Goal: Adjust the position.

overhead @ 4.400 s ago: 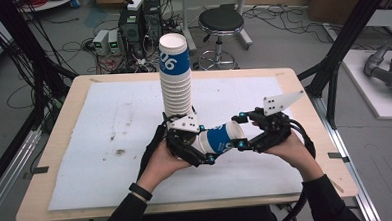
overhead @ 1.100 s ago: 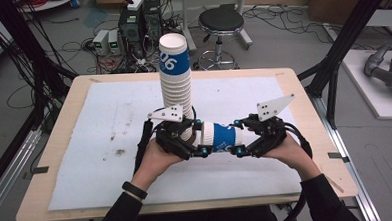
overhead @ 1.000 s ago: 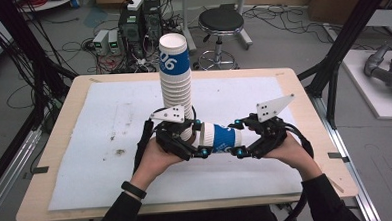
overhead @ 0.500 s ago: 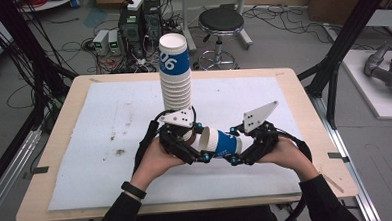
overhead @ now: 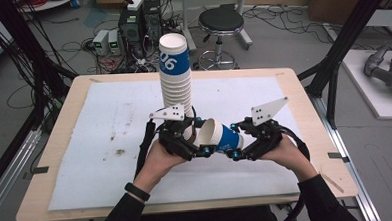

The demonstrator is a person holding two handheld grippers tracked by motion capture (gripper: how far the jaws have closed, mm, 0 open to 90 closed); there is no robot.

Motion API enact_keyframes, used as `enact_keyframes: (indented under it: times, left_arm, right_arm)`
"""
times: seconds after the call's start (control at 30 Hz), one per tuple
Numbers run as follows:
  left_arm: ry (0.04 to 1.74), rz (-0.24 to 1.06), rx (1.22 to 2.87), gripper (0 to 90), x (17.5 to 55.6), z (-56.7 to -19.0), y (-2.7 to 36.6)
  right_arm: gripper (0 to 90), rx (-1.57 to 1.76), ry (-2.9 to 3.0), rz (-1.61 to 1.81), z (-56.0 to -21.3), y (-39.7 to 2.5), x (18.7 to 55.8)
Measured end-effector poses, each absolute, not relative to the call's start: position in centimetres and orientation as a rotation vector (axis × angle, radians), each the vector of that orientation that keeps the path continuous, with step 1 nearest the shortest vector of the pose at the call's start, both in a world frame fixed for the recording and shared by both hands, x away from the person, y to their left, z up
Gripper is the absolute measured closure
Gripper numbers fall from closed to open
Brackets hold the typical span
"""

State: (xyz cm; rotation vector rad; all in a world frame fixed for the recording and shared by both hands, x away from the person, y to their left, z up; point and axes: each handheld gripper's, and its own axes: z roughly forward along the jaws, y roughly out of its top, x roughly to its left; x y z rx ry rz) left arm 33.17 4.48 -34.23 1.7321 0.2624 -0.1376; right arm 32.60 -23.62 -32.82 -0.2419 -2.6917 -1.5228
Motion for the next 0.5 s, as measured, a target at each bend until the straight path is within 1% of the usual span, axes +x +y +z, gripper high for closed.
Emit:
enact_keyframes:
  times: [0.1,0.17,0.2,0.5]
  left_arm:
    - [0.259,-0.166,1.708,7.5,33.33,-34.36,4.59]
    - [0.237,-0.166,1.693,13.5,33.27,-34.31,4.76]
    - [0.240,-0.161,1.692,15.2,33.23,-34.28,4.77]
    - [0.221,-0.144,1.734,17.9,33.11,-33.92,4.84]
  right_arm:
    - [27.9,-0.248,-2.672,-1.551,-32.87,-23.65,32.61]
    - [27.8,-0.256,-2.670,-1.556,-32.98,-23.57,32.63]
    - [28.0,-0.255,-2.664,-1.556,-33.03,-23.52,32.65]
    - [27.6,-0.252,-2.666,-1.538,-33.24,-23.29,32.66]
